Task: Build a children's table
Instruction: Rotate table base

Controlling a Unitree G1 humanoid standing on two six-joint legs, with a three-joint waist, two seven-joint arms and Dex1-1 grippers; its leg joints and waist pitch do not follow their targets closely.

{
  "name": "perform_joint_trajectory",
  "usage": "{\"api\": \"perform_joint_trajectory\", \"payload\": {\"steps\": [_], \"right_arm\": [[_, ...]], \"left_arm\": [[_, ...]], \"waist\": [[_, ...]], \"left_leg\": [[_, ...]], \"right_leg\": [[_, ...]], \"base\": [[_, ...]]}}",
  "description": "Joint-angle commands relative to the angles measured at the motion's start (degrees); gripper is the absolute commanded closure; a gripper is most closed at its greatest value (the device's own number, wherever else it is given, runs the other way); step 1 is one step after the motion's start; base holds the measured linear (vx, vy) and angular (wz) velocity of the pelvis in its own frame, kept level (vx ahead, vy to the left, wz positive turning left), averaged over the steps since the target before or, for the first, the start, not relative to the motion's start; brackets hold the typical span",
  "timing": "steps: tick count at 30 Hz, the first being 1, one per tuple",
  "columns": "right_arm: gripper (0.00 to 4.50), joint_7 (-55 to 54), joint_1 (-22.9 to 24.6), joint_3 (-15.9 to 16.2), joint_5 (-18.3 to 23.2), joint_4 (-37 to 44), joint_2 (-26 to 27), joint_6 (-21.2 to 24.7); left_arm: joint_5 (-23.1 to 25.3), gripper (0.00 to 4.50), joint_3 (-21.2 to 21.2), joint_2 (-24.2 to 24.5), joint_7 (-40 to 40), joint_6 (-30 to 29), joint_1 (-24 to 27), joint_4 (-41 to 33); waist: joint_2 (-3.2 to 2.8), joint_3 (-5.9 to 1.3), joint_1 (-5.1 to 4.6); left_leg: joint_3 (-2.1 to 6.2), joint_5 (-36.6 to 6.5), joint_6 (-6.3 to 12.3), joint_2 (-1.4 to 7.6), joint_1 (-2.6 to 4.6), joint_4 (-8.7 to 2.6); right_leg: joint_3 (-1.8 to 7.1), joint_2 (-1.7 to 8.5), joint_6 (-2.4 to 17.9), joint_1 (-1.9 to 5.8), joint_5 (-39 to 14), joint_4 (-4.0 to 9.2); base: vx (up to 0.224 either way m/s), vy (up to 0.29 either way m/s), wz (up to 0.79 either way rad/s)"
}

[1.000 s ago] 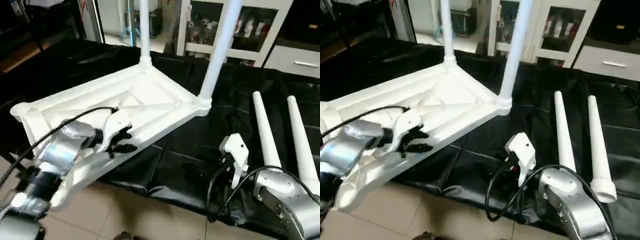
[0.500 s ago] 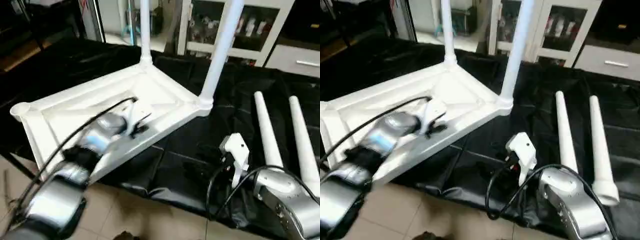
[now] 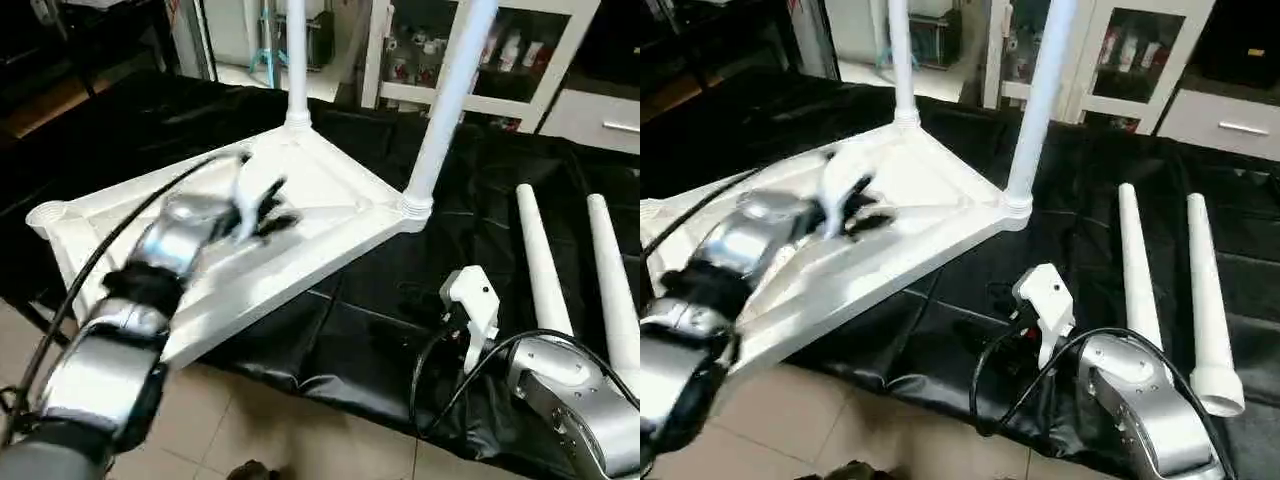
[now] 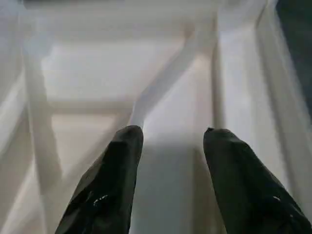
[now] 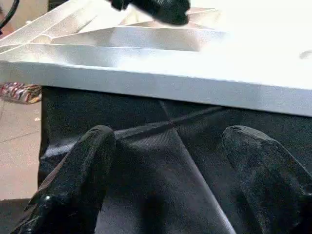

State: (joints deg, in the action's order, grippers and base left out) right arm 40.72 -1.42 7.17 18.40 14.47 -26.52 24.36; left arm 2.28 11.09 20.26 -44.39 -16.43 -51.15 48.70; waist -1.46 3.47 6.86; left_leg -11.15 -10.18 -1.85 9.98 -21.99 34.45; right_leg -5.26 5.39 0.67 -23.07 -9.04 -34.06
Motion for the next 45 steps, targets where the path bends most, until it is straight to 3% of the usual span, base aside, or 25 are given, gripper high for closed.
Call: {"api": "perform_joint_trajectory", "payload": {"steps": [1, 3, 10, 18, 25, 28, 34, 38, 42, 45], "right_arm": [[0.66, 0.6, 0.1, -0.2, 0.4, 0.1, -0.3, -0.1], [0.66, 0.9, 0.3, 0.0, 0.4, 0.4, -0.6, 0.2], [0.66, 1.7, 1.5, -0.1, 0.8, 1.7, -1.6, 0.9], [0.66, 3.8, 3.1, 0.5, 1.7, 4.3, -3.4, 2.4], [0.66, 3.6, 4.0, 0.4, 1.9, 5.5, -3.6, 2.9], [0.66, 3.3, 4.4, 0.2, 2.0, 6.0, -3.7, 3.2], [0.66, 2.8, 5.5, 0.1, 1.9, 6.5, -3.6, 3.7], [0.66, 2.6, 5.6, 0.3, 1.9, 6.7, -3.6, 3.9], [0.66, 2.2, 5.2, 0.4, 1.6, 6.9, -3.5, 4.3], [0.66, 1.9, 4.7, 0.4, 1.3, 6.6, -3.2, 4.1]], "left_arm": [[0.0, 2.14, 0.6, 0.5, -3.4, -1.5, -0.1, 0.9], [-1.5, 2.14, 0.7, 0.2, -6.6, -4.4, 0.5, 0.3], [-2.2, 2.14, 0.7, -0.6, -9.6, -8.0, 0.2, 0.7], [4.8, 2.14, 7.1, 0.8, -9.4, -5.9, 1.4, 4.0], [5.3, 2.14, 7.3, -1.5, -8.3, -4.3, 0.9, 7.2], [4.9, 2.14, 6.3, -3.6, -6.5, -3.2, -0.2, 9.8], [1.7, 2.14, 1.0, -11.8, 3.7, 0.1, -4.6, 18.0], [-0.3, 2.14, -2.2, -14.8, 9.0, 2.6, -6.4, 20.3], [-3.0, 2.14, -8.0, -17.5, 20.4, 11.1, -10.6, 23.0], [-3.5, 2.14, -10.8, -17.0, 27.4, 15.4, -12.9, 23.9]], "waist": [[-0.07, -4.15, 0.14], [0.03, -4.15, 0.27], [0.24, -4.21, 0.33], [0.27, -4.14, -0.09], [-0.15, -4.00, -0.23], [-0.07, -3.90, -0.10], [-0.13, -4.05, 0.25], [0.02, -4.30, 0.40], [-0.03, -4.58, 0.37], [0.12, -4.52, -0.07]], "left_leg": [[1.85, -18.0, 0.05, 3.63, 2.29, -4.54], [1.97, -17.3, -0.23, 3.68, 1.78, -4.78], [1.97, -15.5, 0.50, 3.54, 1.35, -4.64], [2.10, -15.7, 1.07, 3.56, 1.30, -4.67], [2.16, -17.9, 0.41, 3.53, 1.47, -4.77], [2.08, -19.5, 0.32, 3.50, 1.96, -4.73], [2.23, -19.2, 1.04, 3.47, 1.76, -4.61], [2.30, -17.4, 2.11, 3.44, 1.43, -4.54], [2.34, -15.3, 3.56, 3.39, 0.97, -4.25], [2.42, -14.7, 4.33, 3.23, 0.68, -4.17]], "right_leg": [[3.17, 4.23, 10.7, 1.86, -15.8, 4.53], [3.23, 4.38, 10.9, 2.35, -15.1, 4.17], [3.31, 4.60, 11.0, 2.72, -14.0, 4.11], [3.25, 4.53, 9.6, 2.66, -16.3, 4.53], [3.20, 4.56, 9.9, 2.63, -17.6, 4.82], [3.20, 4.49, 9.5, 2.37, -19.5, 5.29], [3.02, 4.61, 8.7, 2.66, -21.1, 5.61], [2.87, 4.60, 8.7, 2.96, -18.9, 5.46], [2.69, 4.46, 9.9, 3.30, -13.2, 4.93], [2.49, 4.36, 9.3, 3.46, -13.0, 4.88]], "base": [[0.000, 0.000, 0.00], [0.000, 0.000, 0.00], [0.000, 0.000, 0.00], [0.000, 0.000, 0.00], [0.000, 0.000, 0.00], [0.000, 0.000, 0.00], [0.000, 0.000, 0.00], [0.000, 0.000, 0.00], [0.000, 0.000, 0.00], [0.000, 0.000, 0.00]]}}
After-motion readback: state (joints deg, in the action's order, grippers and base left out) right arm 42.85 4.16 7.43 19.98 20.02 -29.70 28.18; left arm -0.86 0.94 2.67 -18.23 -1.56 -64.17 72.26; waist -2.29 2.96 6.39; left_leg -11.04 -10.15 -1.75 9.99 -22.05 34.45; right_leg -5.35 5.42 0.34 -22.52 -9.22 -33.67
